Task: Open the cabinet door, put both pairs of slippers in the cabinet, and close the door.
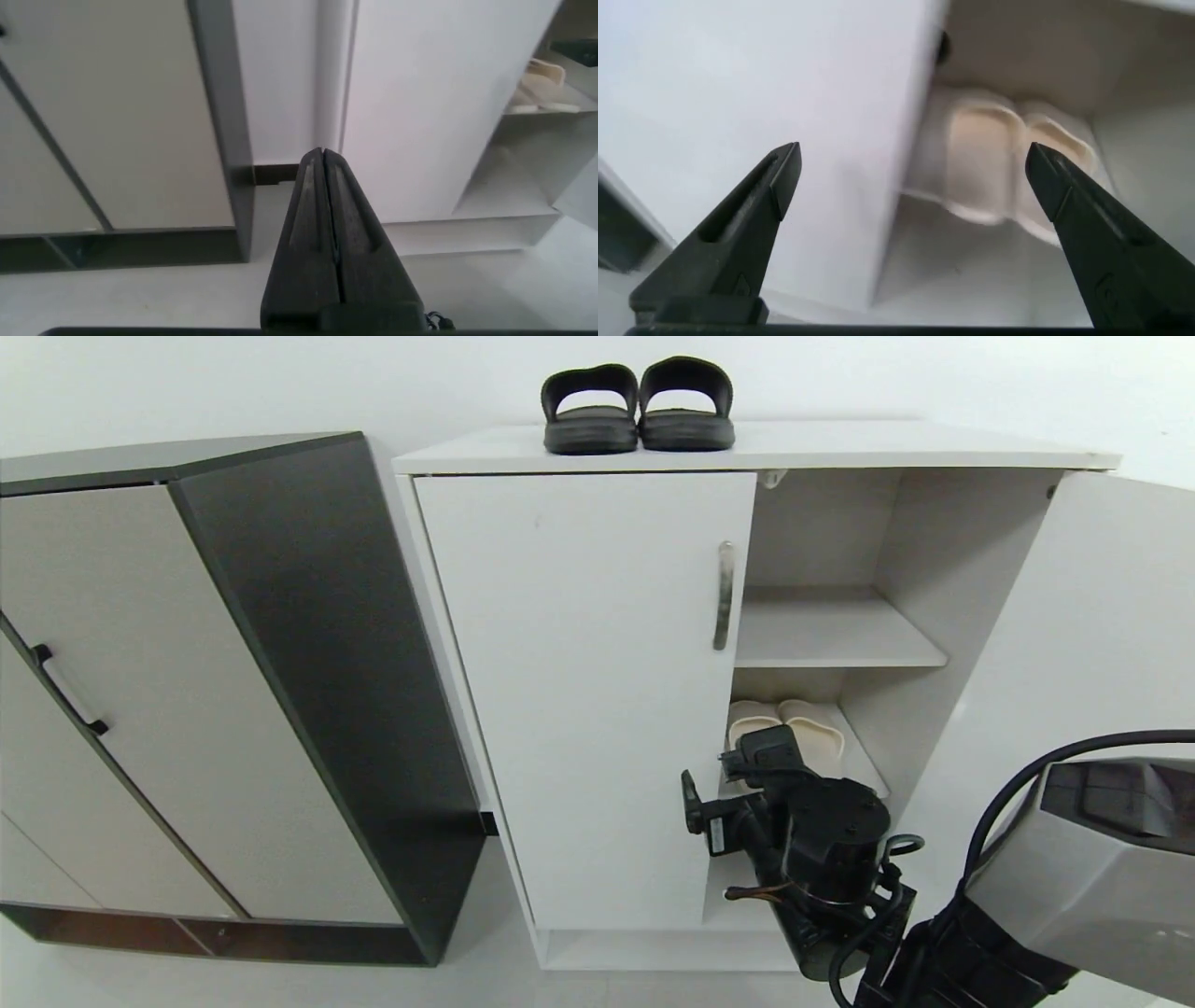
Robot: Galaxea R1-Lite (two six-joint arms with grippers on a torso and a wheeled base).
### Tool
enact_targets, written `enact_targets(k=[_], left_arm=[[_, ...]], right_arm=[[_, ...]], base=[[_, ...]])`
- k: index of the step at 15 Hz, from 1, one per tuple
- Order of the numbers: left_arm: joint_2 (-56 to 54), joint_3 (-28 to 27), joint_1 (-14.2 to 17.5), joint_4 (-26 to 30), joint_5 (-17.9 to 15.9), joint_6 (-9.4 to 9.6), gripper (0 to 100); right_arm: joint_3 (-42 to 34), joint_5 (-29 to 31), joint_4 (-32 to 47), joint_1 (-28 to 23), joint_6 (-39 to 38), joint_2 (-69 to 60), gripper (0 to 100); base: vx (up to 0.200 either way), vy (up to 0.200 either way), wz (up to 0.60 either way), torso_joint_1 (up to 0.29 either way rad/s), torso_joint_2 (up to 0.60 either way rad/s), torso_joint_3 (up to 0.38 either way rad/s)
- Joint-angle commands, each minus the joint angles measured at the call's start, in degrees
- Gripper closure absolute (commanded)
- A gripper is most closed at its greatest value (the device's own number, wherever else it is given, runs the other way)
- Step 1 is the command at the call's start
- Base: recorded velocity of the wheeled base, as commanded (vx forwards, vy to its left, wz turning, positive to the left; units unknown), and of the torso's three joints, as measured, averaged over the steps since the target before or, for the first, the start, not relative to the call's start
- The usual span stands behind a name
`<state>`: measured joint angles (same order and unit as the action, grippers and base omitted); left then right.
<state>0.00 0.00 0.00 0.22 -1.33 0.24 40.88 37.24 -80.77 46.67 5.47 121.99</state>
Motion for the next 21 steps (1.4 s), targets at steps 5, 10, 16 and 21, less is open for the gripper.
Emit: enact_targets(k=[5, 10, 16, 21], left_arm=[[0.09, 0.00, 0.00, -0.04, 0.01, -0.07, 100], [0.09, 0.00, 0.00, -0.04, 0.10, -0.07, 100], [0.09, 0.00, 0.00, -0.04, 0.10, -0.07, 100], [0.09, 0.00, 0.00, -0.04, 0.10, -0.07, 100]], right_arm=[[-0.80, -1.73, -0.35, -0.44, 0.77, 0.62, 0], [-1.41, -2.00, -0.44, -0.61, 0.94, 1.23, 0], [-1.50, -2.00, -0.44, -0.61, 1.56, 1.23, 0], [-1.41, -2.00, -0.44, -0.61, 1.56, 1.23, 0]], base=[[0.000, 0.160, 0.00, 0.002, 0.00, 0.001], [0.000, 0.000, 0.00, 0.000, 0.00, 0.000], [0.000, 0.000, 0.00, 0.000, 0.00, 0.000], [0.000, 0.000, 0.00, 0.000, 0.00, 0.000]])
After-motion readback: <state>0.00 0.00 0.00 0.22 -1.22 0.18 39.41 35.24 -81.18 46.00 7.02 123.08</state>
